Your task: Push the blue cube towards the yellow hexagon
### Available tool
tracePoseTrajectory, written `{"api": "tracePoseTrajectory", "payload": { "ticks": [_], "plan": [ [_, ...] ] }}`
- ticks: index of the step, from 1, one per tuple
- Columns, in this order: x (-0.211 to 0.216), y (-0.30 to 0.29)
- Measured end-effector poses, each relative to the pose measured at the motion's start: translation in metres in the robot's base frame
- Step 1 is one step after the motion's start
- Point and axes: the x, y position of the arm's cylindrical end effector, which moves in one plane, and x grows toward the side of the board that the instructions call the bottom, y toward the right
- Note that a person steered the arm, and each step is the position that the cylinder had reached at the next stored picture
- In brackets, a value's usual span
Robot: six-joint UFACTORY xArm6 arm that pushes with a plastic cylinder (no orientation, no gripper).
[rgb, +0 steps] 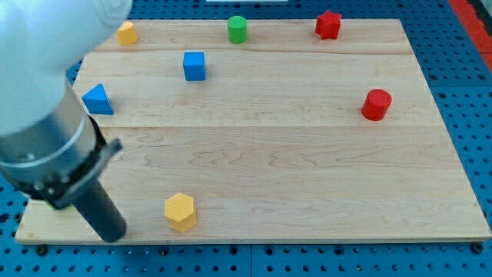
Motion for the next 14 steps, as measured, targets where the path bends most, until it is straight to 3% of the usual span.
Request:
{"api": "tracePoseTrajectory", "payload": {
  "ticks": [2,3,4,5,6,9,11,12,13,14],
  "plan": [
    [-0.038,0.125],
    [-0.038,0.040],
    [-0.068,-0.009],
    [-0.135,0.004],
    [-0.163,-0.010],
    [-0.200,-0.006],
    [-0.256,-0.012],
    [-0.323,0.028],
    [-0.335,0.099],
    [-0.301,0.137]
  ]
}}
